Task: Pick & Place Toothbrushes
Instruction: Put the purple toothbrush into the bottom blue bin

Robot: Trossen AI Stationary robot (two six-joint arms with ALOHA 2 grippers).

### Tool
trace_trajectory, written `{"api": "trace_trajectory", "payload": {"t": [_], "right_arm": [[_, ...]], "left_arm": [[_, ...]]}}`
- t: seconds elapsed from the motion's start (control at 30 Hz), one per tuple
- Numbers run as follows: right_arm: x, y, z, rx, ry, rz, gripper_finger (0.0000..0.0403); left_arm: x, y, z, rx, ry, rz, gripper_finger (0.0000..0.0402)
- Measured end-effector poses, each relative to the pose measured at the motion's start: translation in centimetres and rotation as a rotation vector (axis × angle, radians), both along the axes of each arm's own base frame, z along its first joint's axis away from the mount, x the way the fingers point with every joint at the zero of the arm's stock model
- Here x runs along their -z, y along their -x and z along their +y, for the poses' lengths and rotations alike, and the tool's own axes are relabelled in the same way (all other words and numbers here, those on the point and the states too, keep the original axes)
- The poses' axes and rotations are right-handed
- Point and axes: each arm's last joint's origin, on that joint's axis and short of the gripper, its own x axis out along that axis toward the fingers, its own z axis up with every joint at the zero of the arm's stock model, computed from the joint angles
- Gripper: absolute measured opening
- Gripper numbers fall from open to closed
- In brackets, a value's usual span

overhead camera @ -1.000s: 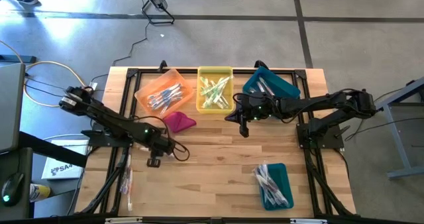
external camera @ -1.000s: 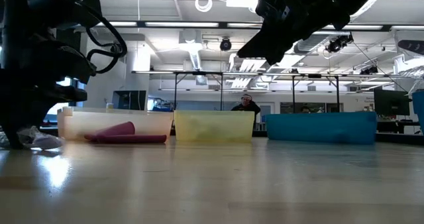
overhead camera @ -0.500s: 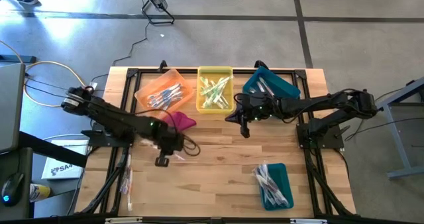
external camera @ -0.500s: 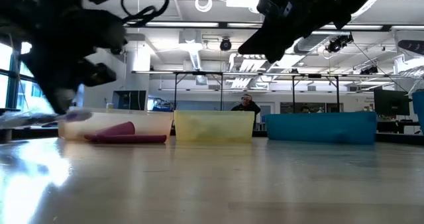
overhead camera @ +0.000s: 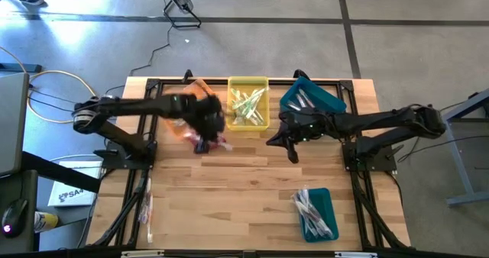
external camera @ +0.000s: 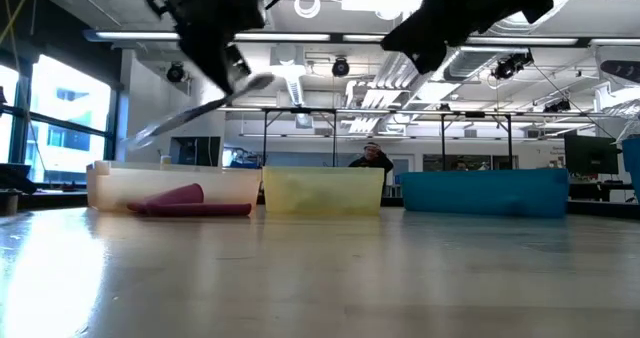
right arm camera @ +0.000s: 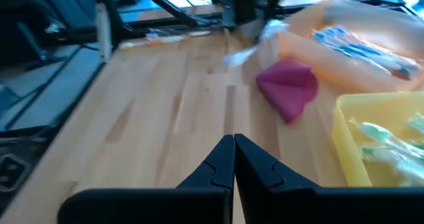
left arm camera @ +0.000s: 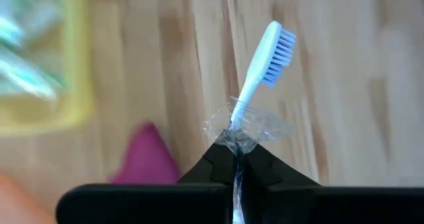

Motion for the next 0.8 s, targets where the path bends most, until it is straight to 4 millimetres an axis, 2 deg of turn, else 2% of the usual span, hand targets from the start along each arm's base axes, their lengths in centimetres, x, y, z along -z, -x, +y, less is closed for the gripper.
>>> {"api": "trace_trajectory", "payload": {"t": [0.2,0.33,0.53,0.7,0.8], "right_arm": [[-1.1,0.8,0.4,-0.087,-0.002,-0.050,0.0002],[-1.5,0.7,0.4,-0.107,0.026,-0.093,0.0002],[-3.1,0.2,-0.1,0.048,0.096,-0.263,0.0003],[-4.9,0.1,-0.4,0.124,0.216,-0.449,0.0006],[-5.4,0.1,-0.5,0.166,0.238,-0.491,0.0032]], "left_arm": [[-4.9,-0.3,4.7,0.013,0.110,-0.289,0.0000],[-8.5,-0.4,6.8,0.066,0.129,-0.523,0.0000],[-12.0,-0.6,7.6,0.134,0.056,-0.743,0.0000],[-13.4,-0.9,7.6,0.205,0.015,-0.874,0.0000],[-13.5,-0.9,7.6,0.201,0.004,-0.882,0.0000]]}}
